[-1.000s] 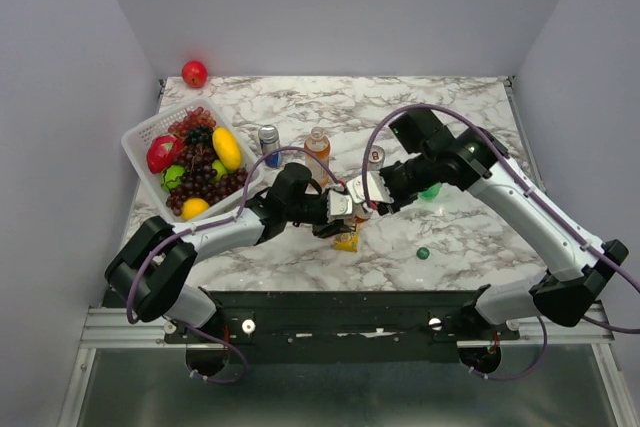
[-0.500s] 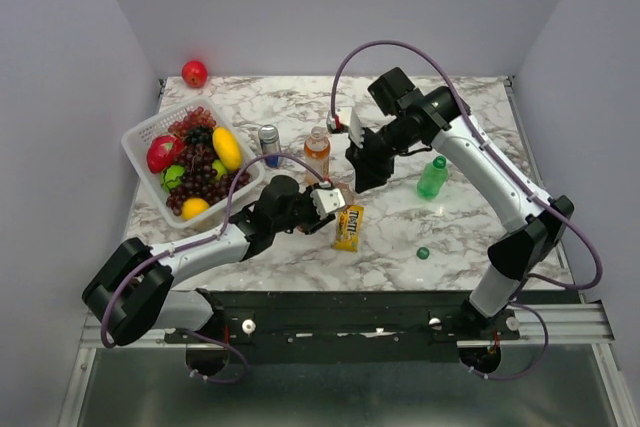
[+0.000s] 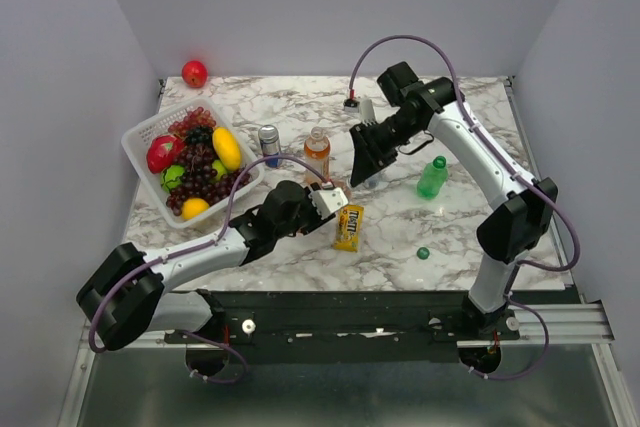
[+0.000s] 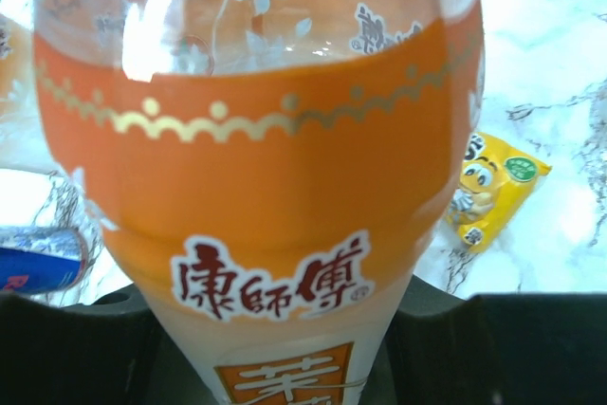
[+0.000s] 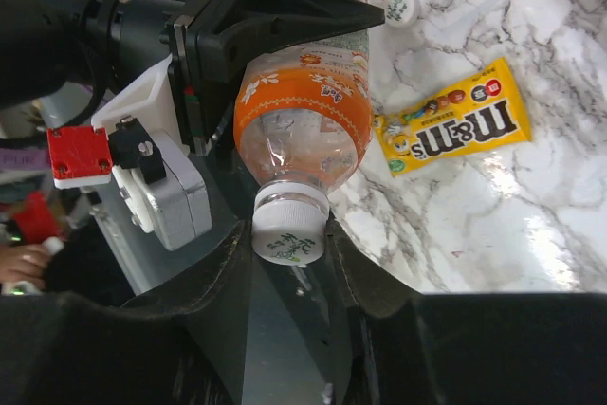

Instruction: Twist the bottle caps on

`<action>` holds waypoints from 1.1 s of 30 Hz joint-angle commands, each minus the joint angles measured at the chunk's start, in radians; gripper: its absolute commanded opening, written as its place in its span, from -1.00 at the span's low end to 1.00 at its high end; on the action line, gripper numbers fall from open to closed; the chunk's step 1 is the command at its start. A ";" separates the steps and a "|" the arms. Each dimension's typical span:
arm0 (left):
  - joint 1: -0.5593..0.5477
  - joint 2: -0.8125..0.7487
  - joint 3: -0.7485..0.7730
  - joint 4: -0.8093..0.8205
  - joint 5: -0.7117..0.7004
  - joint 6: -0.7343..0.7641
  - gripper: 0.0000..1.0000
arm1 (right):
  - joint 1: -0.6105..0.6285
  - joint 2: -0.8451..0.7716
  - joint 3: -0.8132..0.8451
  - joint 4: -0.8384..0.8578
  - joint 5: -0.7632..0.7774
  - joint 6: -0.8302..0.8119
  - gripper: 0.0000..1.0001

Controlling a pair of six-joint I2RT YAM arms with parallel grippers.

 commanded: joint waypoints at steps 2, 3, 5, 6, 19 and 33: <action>-0.009 -0.040 0.070 0.076 -0.080 -0.013 -1.00 | 0.008 0.041 0.033 0.001 -0.144 0.125 -0.64; -0.010 -0.038 0.070 0.055 -0.077 -0.012 -1.00 | 0.007 0.044 0.045 -0.002 -0.145 0.125 -0.43; -0.010 -0.038 0.075 0.024 -0.062 -0.004 -1.00 | -0.004 0.041 0.115 -0.025 -0.107 0.093 0.04; -0.007 -0.040 0.075 -0.014 -0.051 0.002 -1.00 | -0.033 0.038 0.142 -0.028 -0.106 0.081 0.14; 0.098 -0.015 0.168 -0.248 0.357 0.116 -1.00 | -0.091 -0.314 0.000 0.040 -0.067 -0.795 0.43; 0.131 0.039 0.280 -0.441 0.458 0.385 -1.00 | 0.011 -0.502 -0.372 0.225 -0.116 -1.361 0.26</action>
